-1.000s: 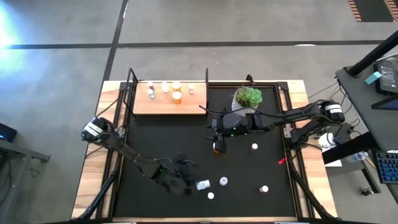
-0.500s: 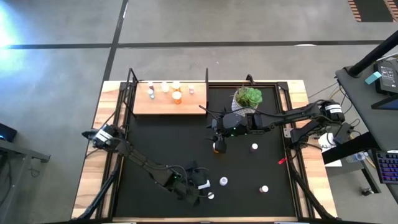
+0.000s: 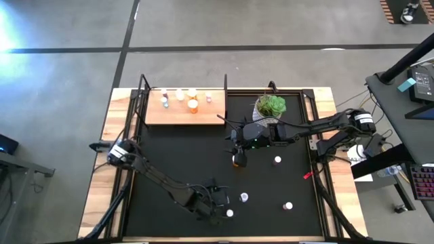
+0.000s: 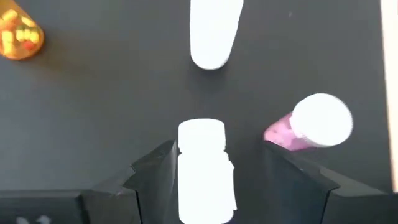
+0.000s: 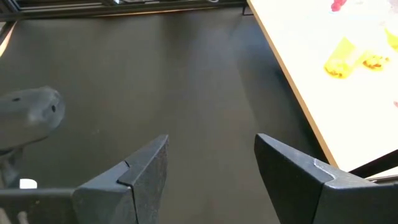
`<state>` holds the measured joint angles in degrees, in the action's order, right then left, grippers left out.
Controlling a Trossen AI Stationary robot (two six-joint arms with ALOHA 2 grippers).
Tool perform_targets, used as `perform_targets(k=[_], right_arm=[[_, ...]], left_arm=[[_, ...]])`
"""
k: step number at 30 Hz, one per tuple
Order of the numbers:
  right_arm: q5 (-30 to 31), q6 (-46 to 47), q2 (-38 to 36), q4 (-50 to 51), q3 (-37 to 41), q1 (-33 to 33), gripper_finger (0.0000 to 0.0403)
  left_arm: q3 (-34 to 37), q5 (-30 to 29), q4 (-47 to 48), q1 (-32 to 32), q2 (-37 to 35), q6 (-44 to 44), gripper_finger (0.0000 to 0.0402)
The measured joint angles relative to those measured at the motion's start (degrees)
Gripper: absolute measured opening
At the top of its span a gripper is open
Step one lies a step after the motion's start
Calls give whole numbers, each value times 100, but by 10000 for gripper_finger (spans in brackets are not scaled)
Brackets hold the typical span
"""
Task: Pick and place medicine bottles onto shelf by color
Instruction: Put the bottom left white pill bottle on the shelf aligned with the other white pill bottle
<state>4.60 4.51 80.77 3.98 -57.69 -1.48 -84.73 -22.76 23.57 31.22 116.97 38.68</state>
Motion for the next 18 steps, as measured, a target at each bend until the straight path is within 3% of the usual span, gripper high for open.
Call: perform_targets(k=[18], right_arm=[[2, -2, 0, -1, 0, 0, 228]], left_arm=[[80, 223, -6, -208, 199, 9, 218]])
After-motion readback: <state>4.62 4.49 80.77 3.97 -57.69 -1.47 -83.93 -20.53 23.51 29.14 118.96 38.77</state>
